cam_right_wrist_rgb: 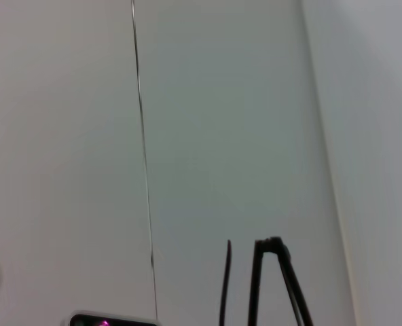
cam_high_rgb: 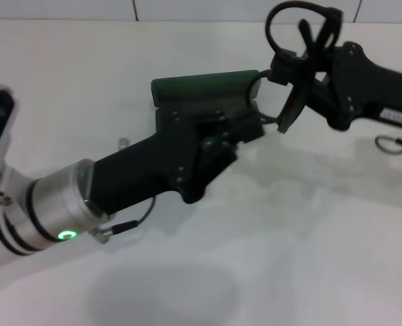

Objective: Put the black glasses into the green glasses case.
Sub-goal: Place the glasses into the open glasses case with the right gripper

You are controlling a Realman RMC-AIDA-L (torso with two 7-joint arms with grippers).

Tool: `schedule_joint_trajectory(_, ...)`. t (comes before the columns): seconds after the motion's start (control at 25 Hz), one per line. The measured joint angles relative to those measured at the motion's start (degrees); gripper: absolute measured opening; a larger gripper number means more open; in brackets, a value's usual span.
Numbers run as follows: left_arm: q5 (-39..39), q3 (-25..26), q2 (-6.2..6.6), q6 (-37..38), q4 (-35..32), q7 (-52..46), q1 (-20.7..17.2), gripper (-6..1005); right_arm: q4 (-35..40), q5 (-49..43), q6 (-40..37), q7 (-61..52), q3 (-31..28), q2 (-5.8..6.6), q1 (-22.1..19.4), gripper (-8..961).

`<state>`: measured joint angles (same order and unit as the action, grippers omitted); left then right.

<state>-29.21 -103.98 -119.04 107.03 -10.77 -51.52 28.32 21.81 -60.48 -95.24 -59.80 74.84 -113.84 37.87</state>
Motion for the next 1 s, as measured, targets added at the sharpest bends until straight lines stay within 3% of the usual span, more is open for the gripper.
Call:
schedule_joint_trajectory(0.16, 0.09, 1.09, 1.42, -0.33, 4.75, 0.22, -0.91, 82, 13.10, -10.99, 7.76, -13.53, 0.04, 1.82, 1.77, 121)
schedule_joint_trajectory(0.32, 0.10, 2.35, 2.12, -0.34, 5.54, 1.19, -4.13, 82, 20.71, -30.41, 14.13, -29.55, -0.23, 1.93, 9.20, 121)
schedule_joint_trajectory(0.44, 0.11, 2.90, 1.49, -0.36, 5.75, 2.88, -5.55, 82, 19.85, -39.29, 14.76, -35.09, -0.03, 1.00, 15.63, 122)
schedule_joint_trajectory(0.56, 0.11, 2.92, 0.85, -0.47, 5.62, 4.22, -7.54, 82, 15.22, -51.45, 16.52, -36.90, 0.73, -1.58, 24.58, 122)
schedule_joint_trajectory(0.64, 0.09, 2.92, 0.35, -0.51, 5.69, 5.04, -8.79, 82, 11.91, -55.59, 19.80, -37.96, 4.41, -2.26, 29.50, 123)
schedule_joint_trajectory(0.84, -0.46, 2.52, -0.16, -0.54, 5.85, 6.02, -10.85, 81, 8.56, -54.35, 31.45, -41.28, 20.86, -2.35, 36.28, 124)
schedule_joint_trajectory(1.0, -2.87, 2.24, -0.03, -0.50, 5.85, 7.30, -11.34, 81, 8.86, -53.87, 34.73, -42.21, 25.73, -2.35, 37.57, 124)
